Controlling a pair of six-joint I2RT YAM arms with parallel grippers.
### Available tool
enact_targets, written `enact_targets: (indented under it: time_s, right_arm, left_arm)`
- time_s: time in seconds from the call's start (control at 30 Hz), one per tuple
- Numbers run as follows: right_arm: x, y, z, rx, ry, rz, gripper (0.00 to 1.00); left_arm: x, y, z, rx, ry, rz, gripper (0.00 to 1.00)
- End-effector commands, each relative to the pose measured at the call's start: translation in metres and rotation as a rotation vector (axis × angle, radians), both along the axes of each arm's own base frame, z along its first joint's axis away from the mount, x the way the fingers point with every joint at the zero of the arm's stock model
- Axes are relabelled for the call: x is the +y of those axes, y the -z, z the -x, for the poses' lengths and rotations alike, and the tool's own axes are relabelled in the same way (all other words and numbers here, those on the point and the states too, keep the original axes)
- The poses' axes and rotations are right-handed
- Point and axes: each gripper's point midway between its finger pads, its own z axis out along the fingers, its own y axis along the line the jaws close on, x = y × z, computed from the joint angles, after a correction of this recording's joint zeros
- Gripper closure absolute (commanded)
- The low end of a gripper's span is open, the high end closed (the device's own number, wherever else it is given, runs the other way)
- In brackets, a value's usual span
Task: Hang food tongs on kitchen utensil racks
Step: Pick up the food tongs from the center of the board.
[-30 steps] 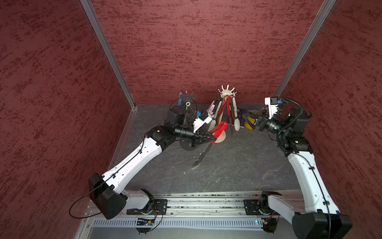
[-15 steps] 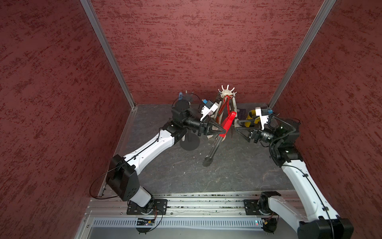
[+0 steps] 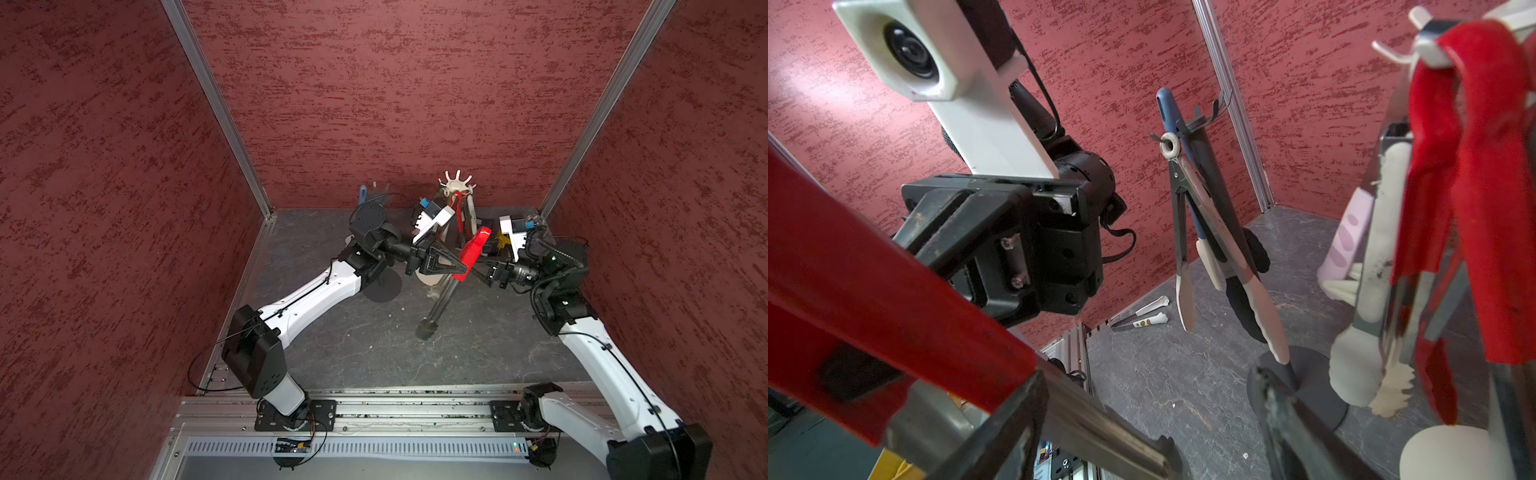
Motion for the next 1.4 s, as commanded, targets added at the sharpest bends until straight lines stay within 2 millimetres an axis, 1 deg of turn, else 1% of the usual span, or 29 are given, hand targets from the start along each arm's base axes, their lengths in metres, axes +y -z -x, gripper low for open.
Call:
enact_targets:
  time_s: [0.0, 0.1, 0.23, 0.33, 0.5, 0.67, 0.73, 0.8, 0.87, 0.9, 0.97, 1.03, 1.17, 1.23, 1.27, 1.3, 1.33, 1.37]
  right_arm:
    - [0.000, -0.004, 0.011, -0.022, 0.001, 0.000, 0.22]
    - [-0.002, -0.001, 0.020, -0.014, 0.010, 0.008, 0.22]
    - [-0.004, -0.001, 0.026, -0.011, 0.012, -0.001, 0.22]
    - [-0.003, -0.001, 0.023, -0.007, 0.009, -0.016, 0.23]
    - [-0.002, -0.002, 0.009, -0.025, 0.042, -0.006, 0.23]
    - [0.003, -0.009, 0.001, -0.048, 0.031, -0.017, 0.23]
    - [0.006, -0.014, 0.000, -0.058, 0.015, -0.023, 0.25]
    - [0.010, -0.017, -0.001, -0.063, 0.005, -0.024, 0.31]
    - [0.011, -0.020, -0.002, -0.069, -0.002, -0.027, 0.41]
    - [0.012, -0.023, -0.001, -0.078, -0.004, -0.033, 0.44]
    - [0.013, -0.029, 0.000, -0.092, -0.018, -0.045, 0.54]
    - [0.016, -0.032, -0.002, -0.096, -0.026, -0.048, 0.67]
    - [0.024, -0.038, -0.002, -0.108, -0.064, -0.065, 0.84]
    - [0.028, -0.039, -0.004, -0.110, -0.065, -0.067, 0.94]
    - [0.029, -0.040, -0.005, -0.111, -0.060, -0.067, 0.97]
    - [0.030, -0.042, -0.007, -0.115, -0.054, -0.070, 1.00]
    - [0.032, -0.045, -0.008, -0.121, -0.050, -0.074, 1.00]
    - [0.033, -0.047, -0.010, -0.124, -0.045, -0.077, 1.00]
  left_arm:
    - [0.003, -0.006, -0.010, -0.035, -0.050, 0.038, 1.00]
    - [0.008, -0.007, -0.019, -0.039, -0.093, 0.049, 1.00]
    - [0.005, -0.007, -0.019, -0.035, -0.090, 0.046, 1.00]
    - [0.000, -0.006, -0.016, -0.033, -0.071, 0.044, 1.00]
    - [-0.003, -0.004, -0.017, -0.028, -0.071, 0.044, 1.00]
    - [-0.008, 0.001, -0.014, -0.020, -0.061, 0.030, 1.00]
    - [-0.009, 0.003, -0.014, -0.018, -0.062, 0.026, 1.00]
    - [-0.011, 0.005, -0.016, -0.010, -0.061, 0.020, 1.00]
    - [-0.012, 0.007, -0.019, -0.006, -0.064, 0.017, 1.00]
    - [-0.012, 0.007, -0.020, -0.004, -0.067, 0.017, 1.00]
    - [-0.012, 0.009, -0.024, 0.005, -0.078, 0.016, 1.00]
    - [-0.011, 0.009, -0.030, 0.017, -0.083, 0.020, 1.00]
    - [-0.010, 0.008, -0.034, 0.031, -0.087, 0.026, 1.00]
    - [-0.008, 0.009, -0.039, 0.039, -0.102, 0.021, 0.94]
    - [-0.006, 0.009, -0.041, 0.040, -0.115, 0.024, 0.89]
    - [-0.003, 0.009, -0.045, 0.046, -0.137, 0.028, 0.70]
    - [0.000, 0.009, -0.050, 0.056, -0.172, 0.032, 0.51]
    - [0.003, 0.009, -0.054, 0.058, -0.204, 0.037, 0.45]
